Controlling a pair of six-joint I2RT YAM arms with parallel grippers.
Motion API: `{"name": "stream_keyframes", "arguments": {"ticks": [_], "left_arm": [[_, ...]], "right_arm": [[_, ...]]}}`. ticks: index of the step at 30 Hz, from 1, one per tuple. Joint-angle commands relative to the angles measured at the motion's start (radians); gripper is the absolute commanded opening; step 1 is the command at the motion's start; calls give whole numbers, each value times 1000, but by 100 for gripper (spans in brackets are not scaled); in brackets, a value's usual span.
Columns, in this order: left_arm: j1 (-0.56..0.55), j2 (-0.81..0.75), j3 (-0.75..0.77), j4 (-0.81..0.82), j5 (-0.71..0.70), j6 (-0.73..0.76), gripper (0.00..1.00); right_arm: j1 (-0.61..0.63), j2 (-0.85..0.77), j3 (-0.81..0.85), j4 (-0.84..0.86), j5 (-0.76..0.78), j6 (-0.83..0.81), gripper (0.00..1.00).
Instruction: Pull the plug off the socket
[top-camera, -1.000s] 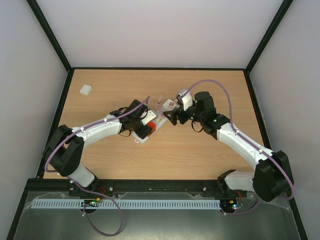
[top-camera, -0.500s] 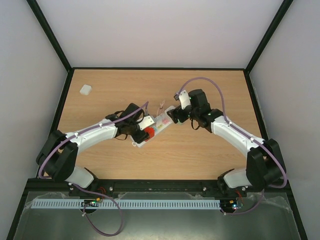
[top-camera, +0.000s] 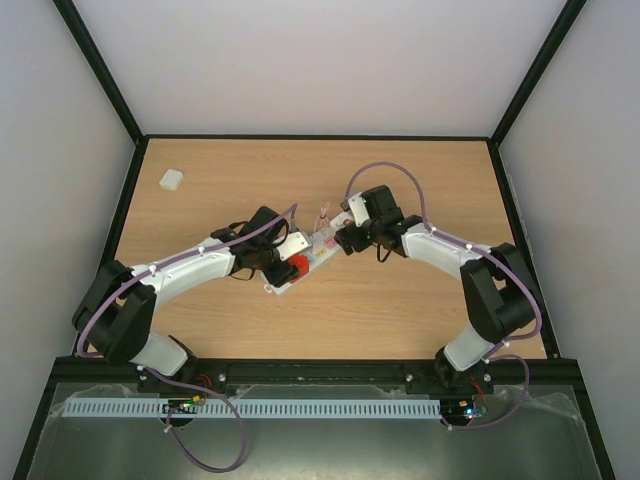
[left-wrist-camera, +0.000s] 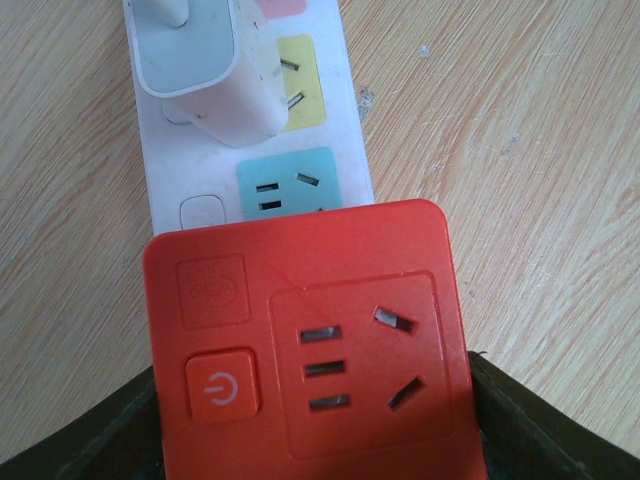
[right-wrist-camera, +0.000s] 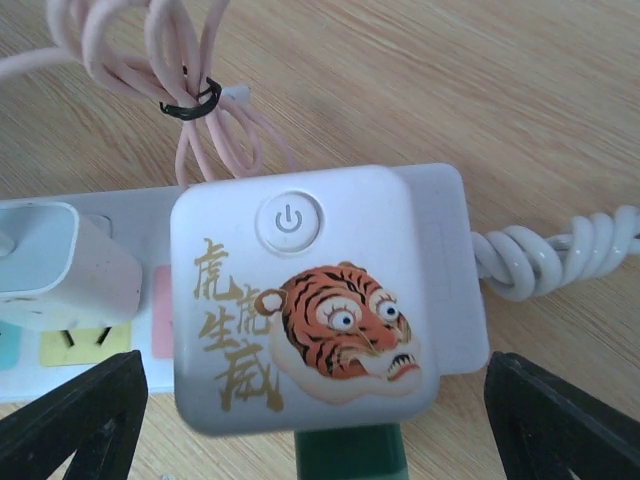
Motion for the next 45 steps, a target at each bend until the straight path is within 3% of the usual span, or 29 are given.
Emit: {"name": "stream_keyframes", "arguments": {"ticks": [1,11,34,40,45], "left_arm": [[-6,-10,-9,-27,55,25,40],[-6,5,11,-26,47,11,40],[-38,-129,-37,113,-86,6,34],[-83,-130,-67,123,-168,33,33],[-79,-107,-28,75,-120,-22,31]], "right_arm": [[-5,45,57,38,6,-21,90],[-5,129,95,40,-23,-48,78],[-5,187,43,68,63,-49,27],[-5,197,38,72,66,-46,23],[-5,200,32,76,70,-47,21]]}}
